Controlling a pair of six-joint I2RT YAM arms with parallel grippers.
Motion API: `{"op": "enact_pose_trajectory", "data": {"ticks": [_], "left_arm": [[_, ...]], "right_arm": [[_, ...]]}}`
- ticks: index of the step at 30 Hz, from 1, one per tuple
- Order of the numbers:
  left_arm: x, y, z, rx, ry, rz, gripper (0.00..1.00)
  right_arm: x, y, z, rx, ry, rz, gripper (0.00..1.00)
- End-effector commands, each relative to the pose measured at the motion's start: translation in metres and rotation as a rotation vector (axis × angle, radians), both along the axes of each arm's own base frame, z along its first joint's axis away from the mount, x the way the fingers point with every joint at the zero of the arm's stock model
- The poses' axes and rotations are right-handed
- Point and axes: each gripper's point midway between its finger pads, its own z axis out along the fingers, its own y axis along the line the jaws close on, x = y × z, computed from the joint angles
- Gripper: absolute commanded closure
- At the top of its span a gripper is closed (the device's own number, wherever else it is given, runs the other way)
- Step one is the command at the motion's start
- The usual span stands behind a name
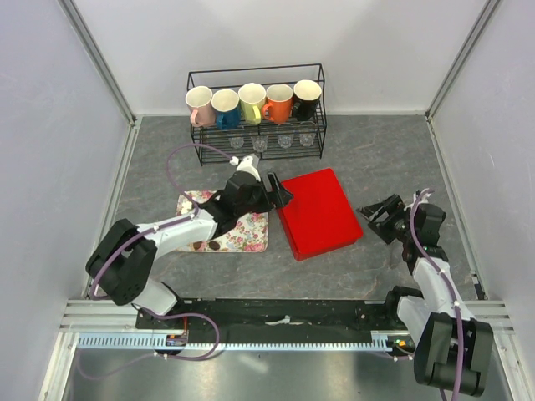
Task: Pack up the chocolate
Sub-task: Close the box lid on the packing box.
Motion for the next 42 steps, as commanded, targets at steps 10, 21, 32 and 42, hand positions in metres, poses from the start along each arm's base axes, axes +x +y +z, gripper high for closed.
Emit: {"op": "enact_pose_trajectory", "data": {"ticks": [10,21,32,42], "left_arm": [[-0.029,-0.012,0.012,-0.049,-0.007,-0.063,0.05],[-0.066,-0.036,-0.007,-0.045,0.071,-0.112,0.06],[-0.109,-0.035,-0.021,-0.067,0.154,-0.069,0.07],[-0.129,-0.034,-0.029,-0.143,0.203,0.018,0.09]], "right_arm": [[-0.028,0.024,-0.006,0.092,-0.020,0.114,0.21],[-0.033,0.026,-0.017,0.085,0.004,0.139,0.37],[-0.040,0.032,-0.019,0.101,0.011,0.172,0.56],[-0.050,0.038,-0.020,0.120,0.007,0.203,0.69]]}}
